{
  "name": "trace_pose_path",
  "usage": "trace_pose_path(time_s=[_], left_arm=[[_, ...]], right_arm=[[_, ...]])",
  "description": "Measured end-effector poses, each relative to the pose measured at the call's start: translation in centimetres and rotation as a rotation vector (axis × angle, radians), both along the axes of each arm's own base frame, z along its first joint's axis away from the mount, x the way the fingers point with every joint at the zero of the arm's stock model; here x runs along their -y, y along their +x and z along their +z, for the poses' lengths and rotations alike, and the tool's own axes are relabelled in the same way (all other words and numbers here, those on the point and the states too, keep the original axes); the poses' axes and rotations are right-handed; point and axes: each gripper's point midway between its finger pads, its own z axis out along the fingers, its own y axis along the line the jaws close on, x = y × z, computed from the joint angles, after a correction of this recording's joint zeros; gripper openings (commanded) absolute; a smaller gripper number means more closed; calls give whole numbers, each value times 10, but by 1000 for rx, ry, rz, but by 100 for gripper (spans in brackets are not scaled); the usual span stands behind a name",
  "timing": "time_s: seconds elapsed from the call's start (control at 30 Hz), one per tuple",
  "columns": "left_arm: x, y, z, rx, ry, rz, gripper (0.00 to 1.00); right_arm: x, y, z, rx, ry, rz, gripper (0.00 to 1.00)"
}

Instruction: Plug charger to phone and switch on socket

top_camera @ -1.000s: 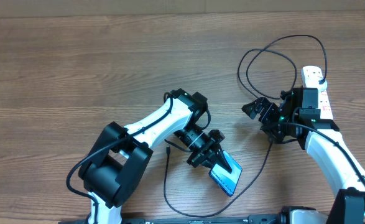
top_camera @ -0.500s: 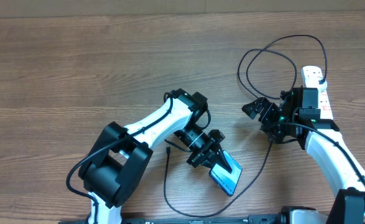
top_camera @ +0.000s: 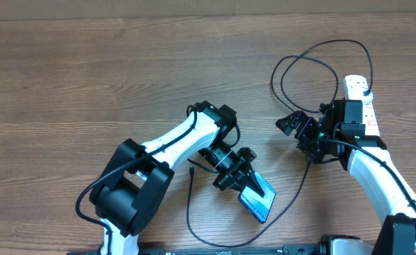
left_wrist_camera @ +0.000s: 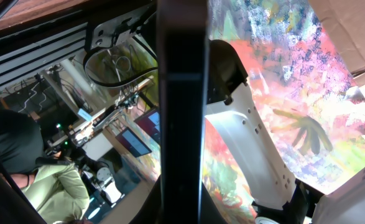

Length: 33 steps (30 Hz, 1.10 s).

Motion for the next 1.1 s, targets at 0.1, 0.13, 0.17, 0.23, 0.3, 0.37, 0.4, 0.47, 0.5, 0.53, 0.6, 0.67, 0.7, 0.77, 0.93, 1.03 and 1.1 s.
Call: trace_pose_path(time_s=[0.1,0.13,0.17,0.23,0.3,0.37,0.4,0.47,0.5,0.53,0.6,0.67,0.7,0.77,0.93,1.03,1.1], left_arm=[[0,0,0,0,0,0,4],[0,0,0,0,0,0,4],[0,0,0,0,0,0,5],[0,0,0,0,0,0,4],[0,0,0,0,0,0,4],[0,0,0,0,0,0,4],[0,0,0,0,0,0,4],[0,0,0,0,0,0,4],[0,0,0,0,0,0,4],[0,0,0,0,0,0,4],[0,0,0,0,0,0,4],[0,0,0,0,0,0,4],[0,0,0,0,0,0,4],[0,0,0,-2,2,1,4],[0,0,0,-19,18,6,4],[0,0,0,-26,25,8,4],[0,0,0,-29,29,10,4]], right_arm=[[0,0,0,0,0,0,100],[0,0,0,0,0,0,100],[0,0,0,0,0,0,100],[0,0,0,-1,0,0,100],[0,0,0,0,1,0,100],[0,0,0,-1,0,-1,100],[0,0,0,0,0,0,100],[0,0,0,-1,0,0,100],[0,0,0,0,0,0,100],[0,0,0,0,0,0,100],[0,0,0,0,0,0,100],[0,0,0,-1,1,-1,100],[0,0,0,0,0,0,100],[0,0,0,-1,0,0,100],[0,0,0,0,1,0,100],[0,0,0,0,0,0,100],[0,0,0,0,0,0,100]])
